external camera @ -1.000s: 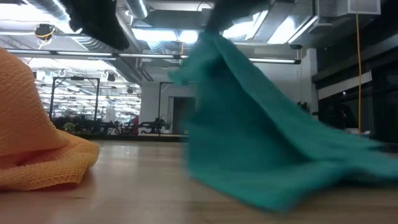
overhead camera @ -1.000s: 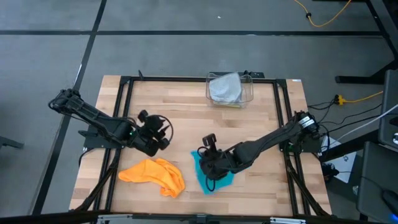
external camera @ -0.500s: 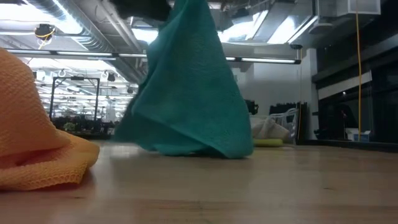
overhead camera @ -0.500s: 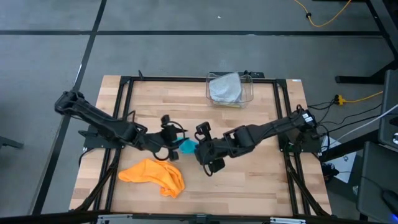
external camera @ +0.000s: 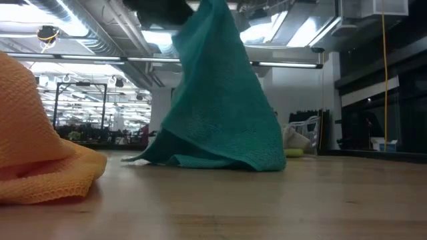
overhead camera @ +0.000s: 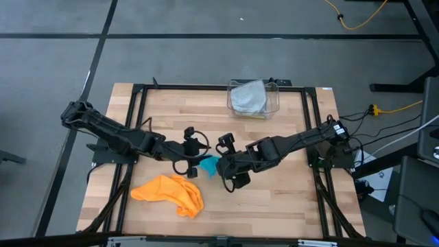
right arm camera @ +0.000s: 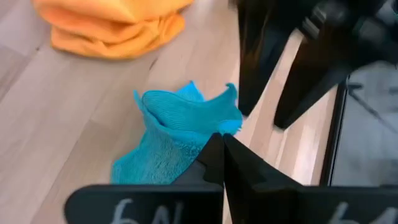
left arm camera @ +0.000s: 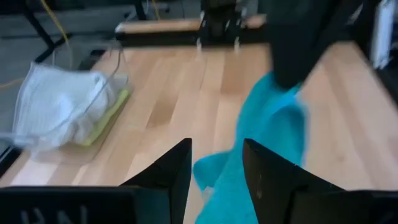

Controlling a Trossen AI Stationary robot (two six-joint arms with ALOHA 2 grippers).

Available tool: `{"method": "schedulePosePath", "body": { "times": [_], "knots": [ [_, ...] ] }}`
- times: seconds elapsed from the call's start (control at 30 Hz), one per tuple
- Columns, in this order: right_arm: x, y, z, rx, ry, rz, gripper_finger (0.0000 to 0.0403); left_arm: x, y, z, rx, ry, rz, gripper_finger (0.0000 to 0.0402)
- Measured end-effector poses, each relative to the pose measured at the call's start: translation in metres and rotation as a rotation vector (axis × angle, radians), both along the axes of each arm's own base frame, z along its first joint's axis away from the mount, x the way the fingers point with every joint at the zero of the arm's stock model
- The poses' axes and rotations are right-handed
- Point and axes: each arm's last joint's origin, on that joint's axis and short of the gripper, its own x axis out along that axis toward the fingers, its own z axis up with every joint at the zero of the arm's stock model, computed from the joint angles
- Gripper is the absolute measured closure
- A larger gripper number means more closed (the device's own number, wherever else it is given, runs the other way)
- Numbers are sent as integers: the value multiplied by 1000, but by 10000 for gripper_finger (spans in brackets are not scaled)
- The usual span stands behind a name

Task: Fold microfiber towels
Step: Fold the blue microfiber towel

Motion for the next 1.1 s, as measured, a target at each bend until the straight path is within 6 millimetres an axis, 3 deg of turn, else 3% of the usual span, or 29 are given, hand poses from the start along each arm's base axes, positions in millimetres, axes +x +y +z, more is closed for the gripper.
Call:
{"method": "schedulePosePath", "body": {
  "times": [0.23,0.57,0.77,0.87,1.0,1.1],
  "knots": [
    [-2,-1,-2,10,19,-22,402,-5,-11,10,3,-73,-27,266],
    [0,0,-1,13,2,-20,402,15,-1,-18,-24,65,-85,266],
    [-1,1,-2,13,3,-18,402,14,11,-25,-2,141,-39,268],
    [-1,0,-2,13,3,-19,400,11,11,-29,33,192,-54,294],
    [-1,0,-2,15,2,-22,383,11,11,-29,58,204,-69,380],
    [-1,0,-2,16,2,-22,374,12,11,-28,70,183,-60,393]
  ]
}}
